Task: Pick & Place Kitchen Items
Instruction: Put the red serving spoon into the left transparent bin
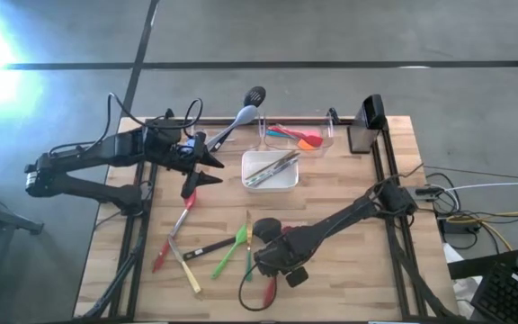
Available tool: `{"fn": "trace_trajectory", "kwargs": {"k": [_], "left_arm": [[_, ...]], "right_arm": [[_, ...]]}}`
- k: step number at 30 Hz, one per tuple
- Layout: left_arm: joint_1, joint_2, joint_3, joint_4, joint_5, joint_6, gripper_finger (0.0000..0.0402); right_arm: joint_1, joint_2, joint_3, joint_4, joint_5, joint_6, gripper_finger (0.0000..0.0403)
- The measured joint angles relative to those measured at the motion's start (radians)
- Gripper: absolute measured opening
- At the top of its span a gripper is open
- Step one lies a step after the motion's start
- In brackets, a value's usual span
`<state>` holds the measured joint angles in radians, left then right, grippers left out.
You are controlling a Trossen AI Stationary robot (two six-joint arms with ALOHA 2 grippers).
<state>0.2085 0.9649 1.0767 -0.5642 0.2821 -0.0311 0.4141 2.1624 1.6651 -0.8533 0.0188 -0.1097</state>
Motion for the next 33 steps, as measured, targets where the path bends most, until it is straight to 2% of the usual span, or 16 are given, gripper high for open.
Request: {"fn": "trace_trajectory", "kwargs": {"k": [12, 20, 23, 27, 33], "left_arm": [[0.0, 0.0, 0.0, -0.006, 0.0, -0.002, 0.0225], [0.0, 0.0, 0.0, -0.014, 0.0, -0.004, 0.0225], [0.0, 0.0, 0.0, -0.014, 0.0, -0.004, 0.0225], [0.0, 0.0, 0.0, -0.014, 0.0, -0.004, 0.0225], [0.0, 0.0, 0.0, -0.014, 0.0, -0.004, 0.0225]], "right_arm": [[0.001, -0.007, -0.107, 0.055, -0.021, 0.08, 0.014], [0.034, -0.011, -0.11, -0.024, -0.104, 0.165, 0.0068], [0.045, -0.014, -0.111, -0.085, -0.17, 0.223, 0.0037], [0.06, -0.033, -0.116, -0.138, -0.238, 0.303, 0.0032], [0.087, -0.112, -0.121, -0.162, -0.261, 0.413, 0.0001]]}}
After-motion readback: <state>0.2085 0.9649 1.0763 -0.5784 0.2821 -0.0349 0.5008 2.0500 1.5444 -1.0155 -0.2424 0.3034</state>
